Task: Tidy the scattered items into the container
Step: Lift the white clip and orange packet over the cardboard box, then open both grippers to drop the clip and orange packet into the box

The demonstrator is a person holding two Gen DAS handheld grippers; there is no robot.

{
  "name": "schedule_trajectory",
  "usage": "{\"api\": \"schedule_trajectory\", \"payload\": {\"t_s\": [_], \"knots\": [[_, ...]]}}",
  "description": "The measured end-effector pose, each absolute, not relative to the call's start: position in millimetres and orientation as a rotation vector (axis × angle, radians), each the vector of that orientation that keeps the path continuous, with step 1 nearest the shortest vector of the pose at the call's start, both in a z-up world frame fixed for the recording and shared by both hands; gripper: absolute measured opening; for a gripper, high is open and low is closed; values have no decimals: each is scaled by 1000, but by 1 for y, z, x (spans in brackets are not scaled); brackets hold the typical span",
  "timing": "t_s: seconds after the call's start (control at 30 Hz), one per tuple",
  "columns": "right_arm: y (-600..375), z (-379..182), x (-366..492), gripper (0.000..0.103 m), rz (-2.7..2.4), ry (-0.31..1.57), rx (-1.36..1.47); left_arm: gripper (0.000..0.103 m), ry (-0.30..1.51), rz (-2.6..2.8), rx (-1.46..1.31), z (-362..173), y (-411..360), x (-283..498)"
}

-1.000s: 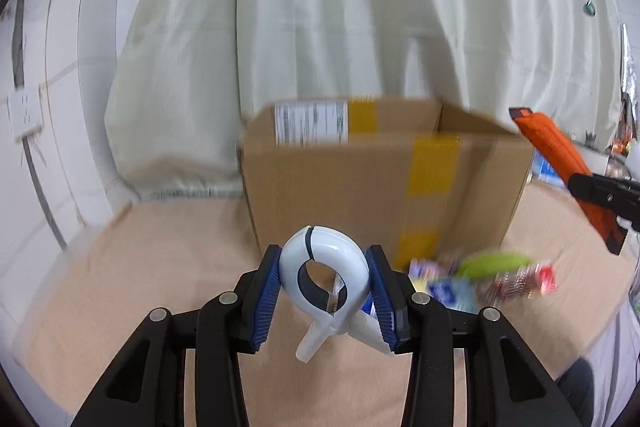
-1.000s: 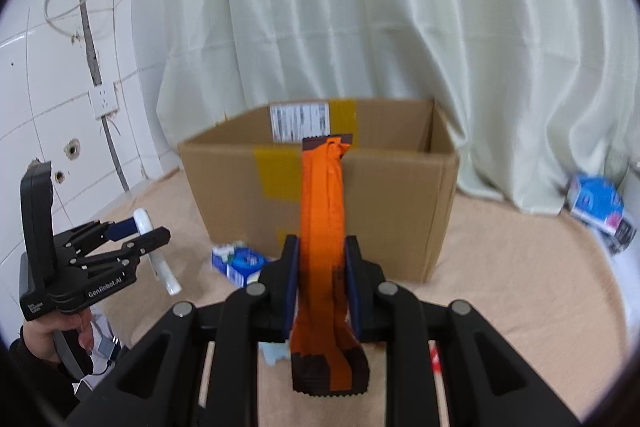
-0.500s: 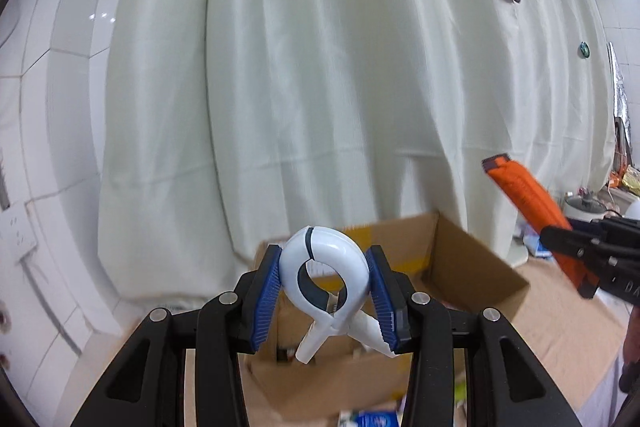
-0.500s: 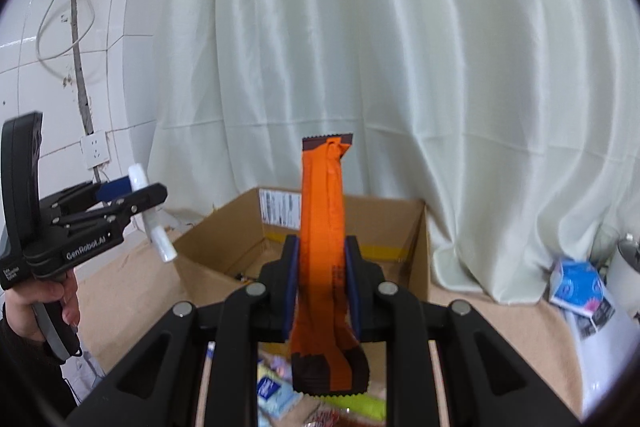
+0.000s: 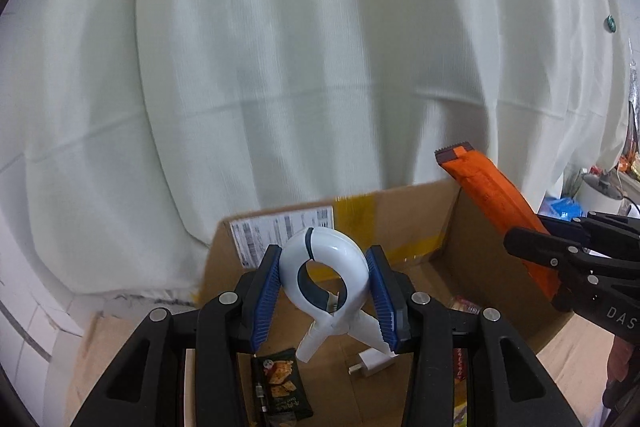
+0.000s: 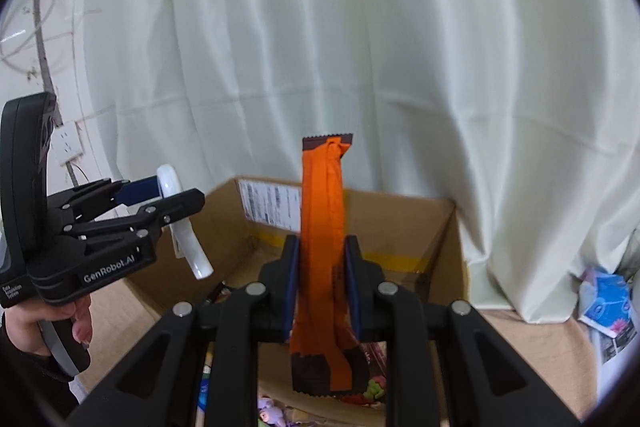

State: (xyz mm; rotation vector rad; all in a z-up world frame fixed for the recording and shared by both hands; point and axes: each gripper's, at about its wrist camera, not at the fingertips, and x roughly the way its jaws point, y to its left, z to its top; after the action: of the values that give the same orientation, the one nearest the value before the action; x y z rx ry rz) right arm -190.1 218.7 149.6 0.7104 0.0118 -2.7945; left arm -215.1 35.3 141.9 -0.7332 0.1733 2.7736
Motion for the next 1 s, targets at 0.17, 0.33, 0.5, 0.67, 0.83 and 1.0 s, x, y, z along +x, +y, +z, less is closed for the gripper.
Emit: {"api": "schedule_trajectory", "payload": {"t_s": [0.17, 0.33, 0.5, 0.67, 0.83, 1.0], "knots": [[225, 120, -211, 25, -2767, -9, 824, 44, 160, 2738, -829, 111, 34, -231], [226, 103, -221, 25, -2749, -20, 876, 44, 157, 2719, -870, 95, 41, -239], [230, 96, -225, 25, -2747, -29, 900, 44, 155, 2712, -895, 84, 43, -245], [230, 96, -227, 25, -2744, -29, 913, 44, 152, 2717, -901, 83, 45, -245], [234, 97, -224, 43, -2750, -23, 917, 45, 163, 2768, -906, 85, 43, -245], [233, 101, -217, 68, -2746, -19, 883, 69, 120, 2753, -902, 88, 39, -242]]}}
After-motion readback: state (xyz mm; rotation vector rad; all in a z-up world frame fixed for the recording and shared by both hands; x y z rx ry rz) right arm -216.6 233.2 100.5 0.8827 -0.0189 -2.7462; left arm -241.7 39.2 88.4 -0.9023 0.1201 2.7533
